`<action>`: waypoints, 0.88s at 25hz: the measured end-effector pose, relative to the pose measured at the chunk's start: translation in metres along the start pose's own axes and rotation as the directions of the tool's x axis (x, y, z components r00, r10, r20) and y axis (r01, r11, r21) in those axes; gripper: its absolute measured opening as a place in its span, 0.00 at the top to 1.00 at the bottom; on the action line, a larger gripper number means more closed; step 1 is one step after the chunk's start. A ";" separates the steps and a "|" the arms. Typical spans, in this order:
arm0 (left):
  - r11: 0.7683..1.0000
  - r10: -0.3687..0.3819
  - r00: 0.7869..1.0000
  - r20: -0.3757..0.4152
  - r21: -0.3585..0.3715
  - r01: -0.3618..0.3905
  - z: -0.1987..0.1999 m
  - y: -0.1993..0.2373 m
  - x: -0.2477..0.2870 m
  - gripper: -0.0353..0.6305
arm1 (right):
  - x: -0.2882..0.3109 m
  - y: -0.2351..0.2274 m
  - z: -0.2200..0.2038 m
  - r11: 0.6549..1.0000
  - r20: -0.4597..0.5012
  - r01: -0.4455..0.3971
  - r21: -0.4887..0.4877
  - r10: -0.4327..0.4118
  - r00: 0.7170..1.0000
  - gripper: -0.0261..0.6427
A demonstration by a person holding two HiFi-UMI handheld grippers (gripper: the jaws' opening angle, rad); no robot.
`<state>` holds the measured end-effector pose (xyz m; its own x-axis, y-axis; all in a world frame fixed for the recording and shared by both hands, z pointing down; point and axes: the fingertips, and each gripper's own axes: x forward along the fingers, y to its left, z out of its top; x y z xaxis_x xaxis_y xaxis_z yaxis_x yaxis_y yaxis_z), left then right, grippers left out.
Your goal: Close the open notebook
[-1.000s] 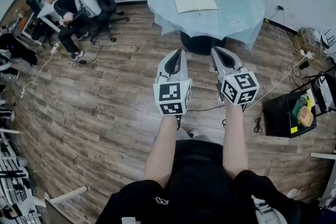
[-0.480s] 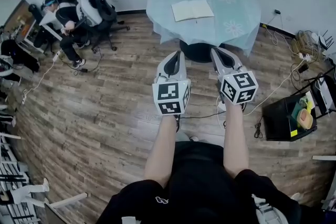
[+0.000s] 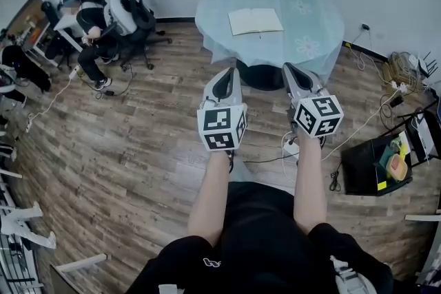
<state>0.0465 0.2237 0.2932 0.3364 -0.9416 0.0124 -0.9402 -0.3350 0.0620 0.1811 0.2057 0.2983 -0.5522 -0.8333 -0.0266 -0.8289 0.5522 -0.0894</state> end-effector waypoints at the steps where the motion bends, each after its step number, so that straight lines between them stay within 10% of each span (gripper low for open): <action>1: 1.000 0.001 1.000 0.001 0.001 -0.001 -0.001 0.002 0.003 0.94 | 0.004 -0.003 -0.001 1.000 0.001 -0.001 0.001 0.001 1.000 0.94; 22: 0.999 0.010 1.000 -0.024 -0.053 -0.011 -0.024 0.125 0.213 0.94 | 0.220 -0.108 -0.030 1.000 -0.039 0.010 -0.014 -0.011 0.999 0.94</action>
<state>0.0016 -0.0177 0.3280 0.3281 -0.9439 0.0371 -0.9397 -0.3221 0.1150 0.1463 -0.0360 0.3319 -0.5461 -0.8376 0.0133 -0.8358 0.5438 -0.0753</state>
